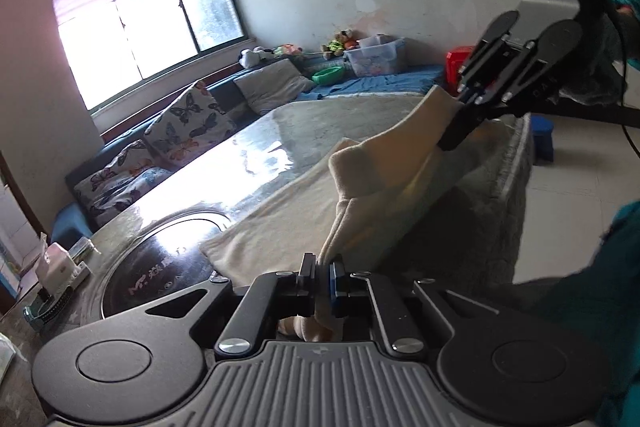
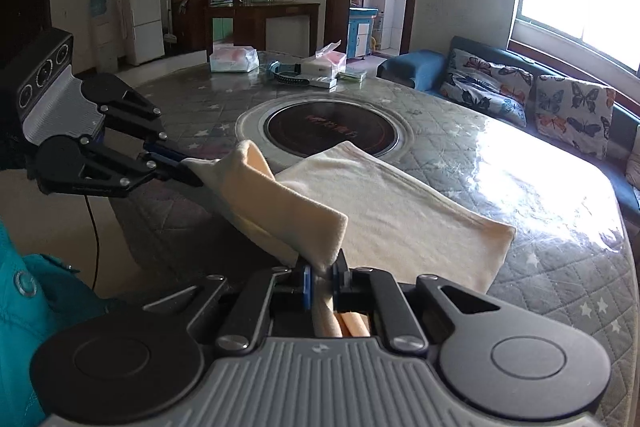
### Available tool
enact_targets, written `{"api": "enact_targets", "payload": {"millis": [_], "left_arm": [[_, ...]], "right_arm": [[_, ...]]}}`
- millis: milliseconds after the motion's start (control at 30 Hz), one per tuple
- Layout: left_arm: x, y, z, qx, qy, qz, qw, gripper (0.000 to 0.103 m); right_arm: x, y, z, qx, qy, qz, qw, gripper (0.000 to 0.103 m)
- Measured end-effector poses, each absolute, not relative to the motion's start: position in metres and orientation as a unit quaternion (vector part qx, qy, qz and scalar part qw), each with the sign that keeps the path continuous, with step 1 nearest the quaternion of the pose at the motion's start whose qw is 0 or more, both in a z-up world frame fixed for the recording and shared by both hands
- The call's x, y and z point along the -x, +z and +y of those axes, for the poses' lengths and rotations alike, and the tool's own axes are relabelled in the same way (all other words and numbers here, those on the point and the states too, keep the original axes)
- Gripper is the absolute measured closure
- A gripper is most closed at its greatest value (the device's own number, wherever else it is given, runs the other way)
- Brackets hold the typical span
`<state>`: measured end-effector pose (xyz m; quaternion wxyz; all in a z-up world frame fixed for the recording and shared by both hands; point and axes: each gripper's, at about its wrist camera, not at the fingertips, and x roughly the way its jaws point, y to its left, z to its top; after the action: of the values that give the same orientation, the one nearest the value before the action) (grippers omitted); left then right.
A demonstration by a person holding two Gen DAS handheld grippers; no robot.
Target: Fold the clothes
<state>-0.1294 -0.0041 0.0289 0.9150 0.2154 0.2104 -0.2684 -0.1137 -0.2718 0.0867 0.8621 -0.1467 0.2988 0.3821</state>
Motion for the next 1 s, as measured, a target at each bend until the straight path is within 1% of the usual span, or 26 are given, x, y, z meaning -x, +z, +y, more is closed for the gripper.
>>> {"api": "enact_targets", "payload": {"millis": [100,267,400,600,833,867,900,967,1000], "left_arm": [[0.102,0.033,-0.005,-0.203,-0.249,0.211,0.923,0.096],[0.046,0.037,-0.010,-0.193,-0.215,0.220,0.932,0.096],[-0.004,0.028,-0.014,-0.176,-0.182,0.255,0.933,0.096],[-0.069,0.003,-0.019,-0.163,-0.154,0.302,0.926,0.096],[-0.098,-0.015,-0.025,-0.153,-0.142,0.313,0.927,0.095],[-0.100,-0.015,-0.026,-0.153,-0.141,0.313,0.927,0.095],[-0.100,-0.013,-0.026,-0.153,-0.140,0.306,0.929,0.095],[-0.099,-0.007,-0.028,-0.156,-0.142,0.286,0.935,0.095],[-0.103,-0.006,-0.028,-0.154,-0.143,0.288,0.934,0.095]], "right_arm": [[0.097,0.091,-0.270,0.140,0.377,0.301,0.865,0.095],[0.040,0.102,-0.266,0.133,0.368,0.306,0.868,0.095],[-0.012,0.100,-0.259,0.128,0.360,0.323,0.866,0.095],[-0.080,0.062,-0.245,0.111,0.326,0.359,0.867,0.095],[-0.102,0.019,-0.240,0.097,0.271,0.353,0.890,0.093],[-0.109,0.013,-0.243,0.075,0.265,0.363,0.890,0.092],[-0.112,0.010,-0.246,0.066,0.257,0.367,0.892,0.088],[-0.116,0.005,-0.250,0.056,0.248,0.372,0.893,0.086],[-0.117,0.005,-0.253,0.053,0.247,0.371,0.894,0.083]]}}
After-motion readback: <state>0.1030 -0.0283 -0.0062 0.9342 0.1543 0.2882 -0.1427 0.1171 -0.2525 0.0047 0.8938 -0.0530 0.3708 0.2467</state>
